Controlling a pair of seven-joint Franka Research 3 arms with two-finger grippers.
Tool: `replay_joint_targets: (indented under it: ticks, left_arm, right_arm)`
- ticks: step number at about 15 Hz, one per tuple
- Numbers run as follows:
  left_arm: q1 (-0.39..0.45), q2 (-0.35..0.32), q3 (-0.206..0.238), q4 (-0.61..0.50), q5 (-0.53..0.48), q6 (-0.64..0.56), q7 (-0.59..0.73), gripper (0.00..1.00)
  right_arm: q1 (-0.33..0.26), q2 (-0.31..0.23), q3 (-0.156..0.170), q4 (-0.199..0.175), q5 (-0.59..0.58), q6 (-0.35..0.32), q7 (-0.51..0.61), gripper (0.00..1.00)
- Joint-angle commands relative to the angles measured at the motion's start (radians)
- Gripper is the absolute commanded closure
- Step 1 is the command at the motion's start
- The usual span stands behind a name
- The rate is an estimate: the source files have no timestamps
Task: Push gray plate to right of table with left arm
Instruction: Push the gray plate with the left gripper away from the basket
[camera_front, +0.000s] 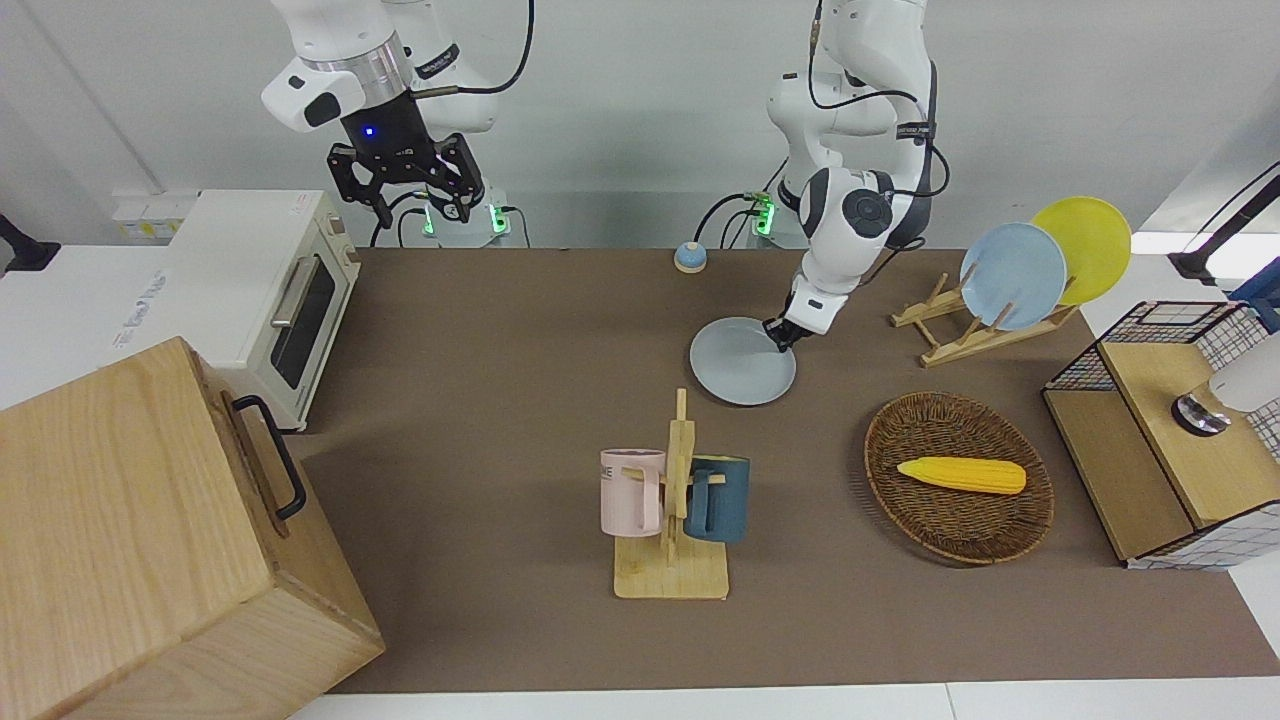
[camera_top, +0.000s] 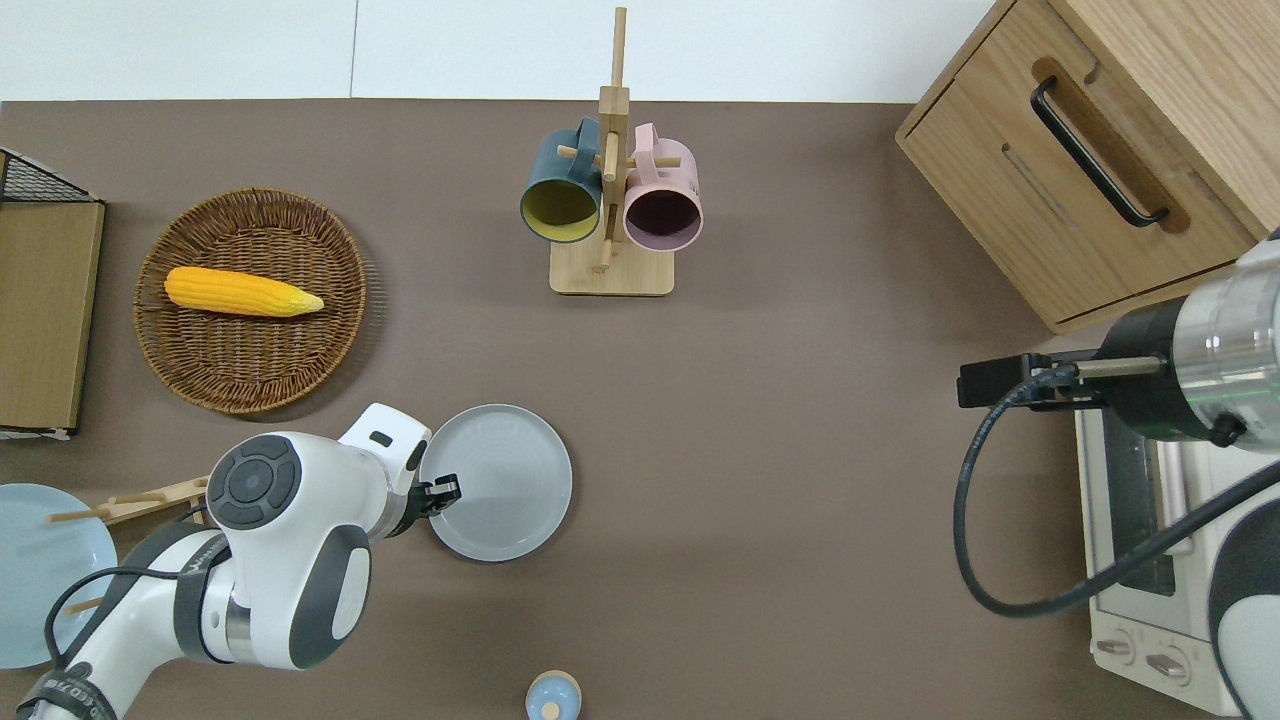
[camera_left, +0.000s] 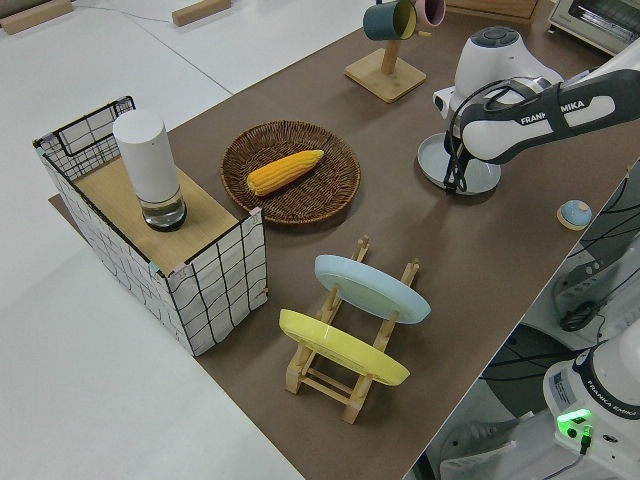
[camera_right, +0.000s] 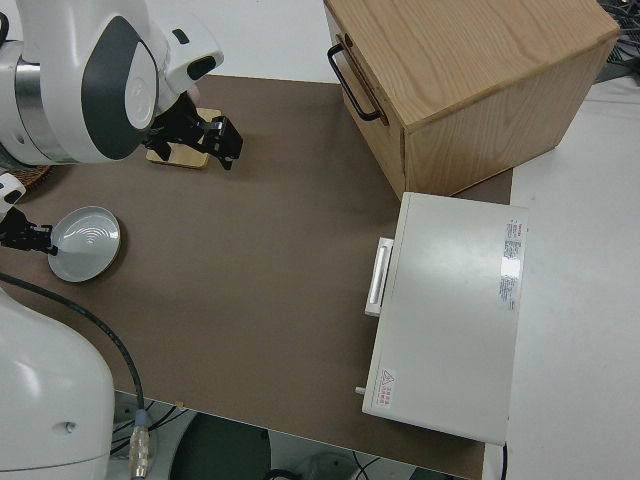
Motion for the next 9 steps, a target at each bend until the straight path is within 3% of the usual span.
replay_joint_targets:
  ticks: [1, 9]
  left_arm:
    - [-0.037, 0.027, -0.016, -0.003, -0.036, 0.024, -0.04, 1.0]
    - [-0.042, 0.053, -0.125, 0.044, -0.053, 0.042, -0.153, 1.0]
  right_arm:
    - [-0.006, 0.006, 0.004, 0.014, 0.016, -0.005, 0.002, 0.005]
    - [-0.006, 0.006, 0.004, 0.014, 0.016, -0.007, 0.002, 0.005]
